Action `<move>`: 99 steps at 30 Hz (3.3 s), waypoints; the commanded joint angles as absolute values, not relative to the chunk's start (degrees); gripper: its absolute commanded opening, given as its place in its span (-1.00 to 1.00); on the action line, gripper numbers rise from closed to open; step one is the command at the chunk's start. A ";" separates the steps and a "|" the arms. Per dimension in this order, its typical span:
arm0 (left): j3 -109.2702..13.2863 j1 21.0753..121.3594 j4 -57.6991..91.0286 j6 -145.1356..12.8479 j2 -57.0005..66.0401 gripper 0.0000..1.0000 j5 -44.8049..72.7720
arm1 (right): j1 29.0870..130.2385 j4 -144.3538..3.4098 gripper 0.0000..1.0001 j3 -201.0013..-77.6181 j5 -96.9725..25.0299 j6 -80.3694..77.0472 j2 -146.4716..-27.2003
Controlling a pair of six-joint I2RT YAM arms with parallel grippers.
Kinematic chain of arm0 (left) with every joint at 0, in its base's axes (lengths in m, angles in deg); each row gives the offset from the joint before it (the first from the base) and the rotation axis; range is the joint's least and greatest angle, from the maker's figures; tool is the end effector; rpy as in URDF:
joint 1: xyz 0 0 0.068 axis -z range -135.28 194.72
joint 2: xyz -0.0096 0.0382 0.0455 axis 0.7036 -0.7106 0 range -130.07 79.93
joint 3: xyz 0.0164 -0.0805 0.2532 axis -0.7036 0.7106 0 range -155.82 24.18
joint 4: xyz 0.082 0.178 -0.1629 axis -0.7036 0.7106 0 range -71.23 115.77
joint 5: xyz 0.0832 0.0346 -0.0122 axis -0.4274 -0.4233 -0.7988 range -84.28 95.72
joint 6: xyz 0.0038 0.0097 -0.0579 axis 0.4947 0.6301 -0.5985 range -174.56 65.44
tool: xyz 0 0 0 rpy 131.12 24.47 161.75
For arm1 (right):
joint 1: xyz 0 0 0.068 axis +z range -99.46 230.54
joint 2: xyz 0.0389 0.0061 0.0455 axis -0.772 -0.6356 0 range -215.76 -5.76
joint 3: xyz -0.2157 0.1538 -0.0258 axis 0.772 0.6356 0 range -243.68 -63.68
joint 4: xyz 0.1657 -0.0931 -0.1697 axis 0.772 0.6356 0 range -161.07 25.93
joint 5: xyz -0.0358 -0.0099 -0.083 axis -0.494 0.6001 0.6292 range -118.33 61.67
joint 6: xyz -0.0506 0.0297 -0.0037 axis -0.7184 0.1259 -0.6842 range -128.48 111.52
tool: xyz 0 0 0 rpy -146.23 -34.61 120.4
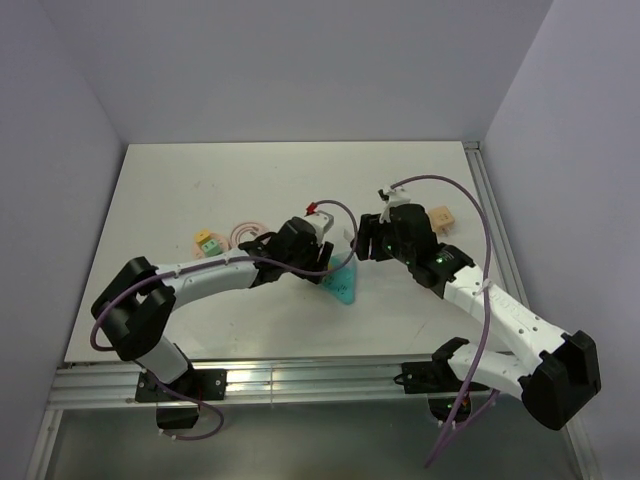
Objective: Insert the plug
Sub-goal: Adjust the socket at the center of the board, then adjust the plug.
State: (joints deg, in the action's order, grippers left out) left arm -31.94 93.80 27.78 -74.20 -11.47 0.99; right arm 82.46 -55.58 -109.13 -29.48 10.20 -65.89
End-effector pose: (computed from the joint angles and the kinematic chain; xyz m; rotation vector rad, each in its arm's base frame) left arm 0.2244 -0.2536 0.2007 0.5683 2.3263 -0.4879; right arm 0.2017 0.1267 0.2756 -0.2599 2.1300 0.5471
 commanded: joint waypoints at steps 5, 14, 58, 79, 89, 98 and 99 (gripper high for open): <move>-31.02 95.08 25.54 -55.02 -9.73 0.13 7.05 | 79.11 -51.03 -1.00 -112.37 -25.16 14.55 -63.94; -37.78 92.01 30.61 -29.38 -14.98 0.15 14.32 | 76.99 -50.94 -1.00 -113.07 -29.91 16.13 -64.73; -26.01 97.28 -0.48 -19.76 -1.11 0.99 8.00 | 73.74 -38.11 -1.00 -121.42 -54.87 16.57 -66.84; -29.53 98.24 6.55 -19.15 -0.15 0.79 24.17 | 75.15 -40.22 -1.00 -123.79 -57.77 17.37 -72.64; -30.49 98.42 7.08 -18.27 -1.63 0.51 25.85 | 75.50 -40.13 -1.00 -124.14 -58.65 17.10 -72.99; -33.21 98.94 9.19 -18.53 -3.92 -0.99 24.88 | 75.41 -40.57 -1.00 -123.97 -60.23 17.36 -73.17; -33.22 99.12 9.10 -18.53 -4.18 -0.99 24.71 | 75.50 -40.48 -1.00 -124.06 -60.41 17.36 -73.17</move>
